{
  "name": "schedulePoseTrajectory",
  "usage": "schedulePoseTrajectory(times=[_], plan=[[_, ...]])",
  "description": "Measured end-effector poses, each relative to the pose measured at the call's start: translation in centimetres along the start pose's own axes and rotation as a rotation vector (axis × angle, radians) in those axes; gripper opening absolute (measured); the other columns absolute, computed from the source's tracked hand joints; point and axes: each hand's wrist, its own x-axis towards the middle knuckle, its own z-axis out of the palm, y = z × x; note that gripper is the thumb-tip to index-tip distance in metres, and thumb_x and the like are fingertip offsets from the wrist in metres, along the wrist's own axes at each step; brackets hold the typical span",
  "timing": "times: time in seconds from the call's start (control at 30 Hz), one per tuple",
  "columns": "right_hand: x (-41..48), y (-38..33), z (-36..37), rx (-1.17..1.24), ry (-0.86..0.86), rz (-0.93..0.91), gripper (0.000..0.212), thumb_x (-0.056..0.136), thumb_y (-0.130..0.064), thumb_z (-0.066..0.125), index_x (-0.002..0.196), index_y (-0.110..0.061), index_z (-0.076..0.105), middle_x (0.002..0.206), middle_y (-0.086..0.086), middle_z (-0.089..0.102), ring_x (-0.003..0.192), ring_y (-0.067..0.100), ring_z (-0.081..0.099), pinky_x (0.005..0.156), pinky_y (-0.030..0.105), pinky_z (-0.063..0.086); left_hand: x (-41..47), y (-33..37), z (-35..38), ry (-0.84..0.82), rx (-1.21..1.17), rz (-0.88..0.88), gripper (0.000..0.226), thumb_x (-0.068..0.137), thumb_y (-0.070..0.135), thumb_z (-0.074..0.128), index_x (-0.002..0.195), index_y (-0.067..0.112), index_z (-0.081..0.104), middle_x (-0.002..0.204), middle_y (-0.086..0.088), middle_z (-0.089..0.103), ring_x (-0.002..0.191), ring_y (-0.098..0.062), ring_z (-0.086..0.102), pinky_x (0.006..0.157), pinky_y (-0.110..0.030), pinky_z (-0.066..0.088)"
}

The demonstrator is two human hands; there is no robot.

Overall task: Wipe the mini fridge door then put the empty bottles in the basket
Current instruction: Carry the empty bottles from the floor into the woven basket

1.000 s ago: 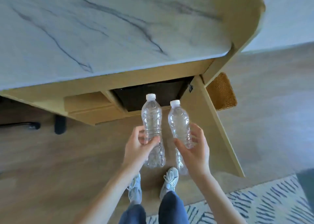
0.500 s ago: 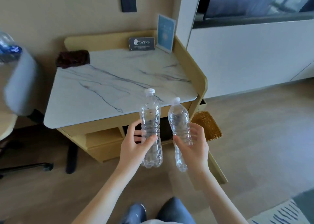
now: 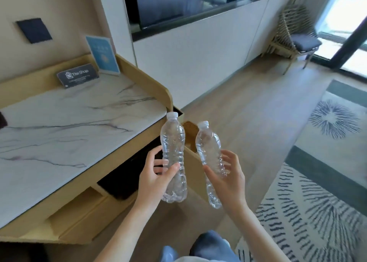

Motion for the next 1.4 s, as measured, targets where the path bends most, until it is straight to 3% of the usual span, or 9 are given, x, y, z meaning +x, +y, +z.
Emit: schedulePoseTrajectory(times=[0.1,0.23,0.33,0.5,0.73,0.9,1.17,1.3,1.4], plan=[[0.6,1.1,-3.7,-0.019,0.145,0.015,0.055,0.075,-0.029,0.086,0.117,-0.035,0.052,0.108,-0.019,0.060,0.096,-0.005,0.057,0.079,0.019,0.047,1.3,1.2,4.0,-0.129,0.012,0.035,0.056,0.083,0.035,0.077,0.129,0.045,0.048,0.107,0.006,0.063,0.090,0.003,0.060,0.070,-0.008,0.046],[0.8,3.9,-10.4,-0.025,0.335,0.084,0.057,0.075,-0.034,0.086,0.121,-0.032,0.052,0.110,-0.011,0.062,0.100,0.009,0.061,0.087,0.033,0.054,2.1,3.2,11.4,-0.336,0.026,0.064,0.064,0.076,0.050,0.079,0.131,0.046,0.047,0.109,0.007,0.061,0.100,-0.008,0.061,0.083,-0.029,0.054],[0.5,6.6,-15.6,-0.025,0.442,0.149,0.060,0.076,-0.039,0.085,0.125,-0.030,0.052,0.110,-0.007,0.062,0.098,0.014,0.063,0.086,0.041,0.057,1.9,4.7,17.7,-0.489,0.055,0.082,0.061,0.076,0.049,0.077,0.127,0.050,0.044,0.111,0.011,0.059,0.101,-0.007,0.059,0.078,-0.027,0.052],[0.5,10.4,-23.5,-0.048,0.577,0.210,0.059,0.076,-0.042,0.082,0.125,-0.029,0.052,0.110,-0.014,0.061,0.094,-0.001,0.061,0.084,0.033,0.058,0.2,6.2,28.3,-0.662,0.097,0.094,0.061,0.081,0.041,0.075,0.133,0.044,0.043,0.112,0.011,0.057,0.101,-0.005,0.057,0.071,-0.020,0.045],[2.2,14.2,-32.7,-0.020,0.714,0.272,0.064,0.075,-0.048,0.082,0.128,-0.032,0.049,0.115,-0.010,0.061,0.100,0.008,0.063,0.087,0.035,0.057,-0.2,7.6,40.6,-0.871,0.102,0.073,0.070,0.068,0.062,0.079,0.128,0.050,0.045,0.111,0.005,0.062,0.099,-0.012,0.063,0.077,-0.028,0.052],[5.1,17.1,-36.6,-0.014,0.767,0.323,0.062,0.077,-0.043,0.083,0.127,-0.035,0.048,0.115,-0.012,0.061,0.100,0.005,0.063,0.085,0.029,0.057,1.7,8.2,47.4,-0.921,0.145,0.099,0.072,0.066,0.058,0.083,0.128,0.050,0.048,0.109,0.004,0.064,0.095,-0.012,0.066,0.082,-0.034,0.056],[16.2,22.1,-42.3,0.020,0.754,0.347,0.058,0.079,-0.036,0.082,0.126,-0.029,0.049,0.112,-0.016,0.060,0.096,-0.007,0.058,0.078,0.010,0.049,9.1,8.3,59.0,-0.897,0.119,0.052,0.071,0.068,0.049,0.076,0.132,0.042,0.046,0.109,0.000,0.064,0.098,-0.016,0.064,0.074,-0.027,0.050],[25.6,24.5,-46.7,-0.010,0.729,0.317,0.056,0.079,-0.040,0.081,0.125,-0.031,0.050,0.111,-0.014,0.062,0.096,-0.003,0.060,0.080,0.018,0.052,15.2,9.2,67.0,-0.874,0.084,0.037,0.070,0.067,0.056,0.083,0.126,0.051,0.047,0.109,-0.001,0.064,0.100,-0.018,0.065,0.077,-0.030,0.053],[33.6,25.4,-50.5,-0.026,0.714,0.286,0.053,0.080,-0.039,0.081,0.124,-0.031,0.051,0.110,-0.012,0.064,0.097,-0.001,0.061,0.082,0.021,0.052,20.2,11.4,73.1,-0.851,0.069,0.044,0.068,0.057,0.067,0.077,0.118,0.062,0.046,0.108,0.002,0.065,0.098,-0.016,0.066,0.079,-0.035,0.057]])
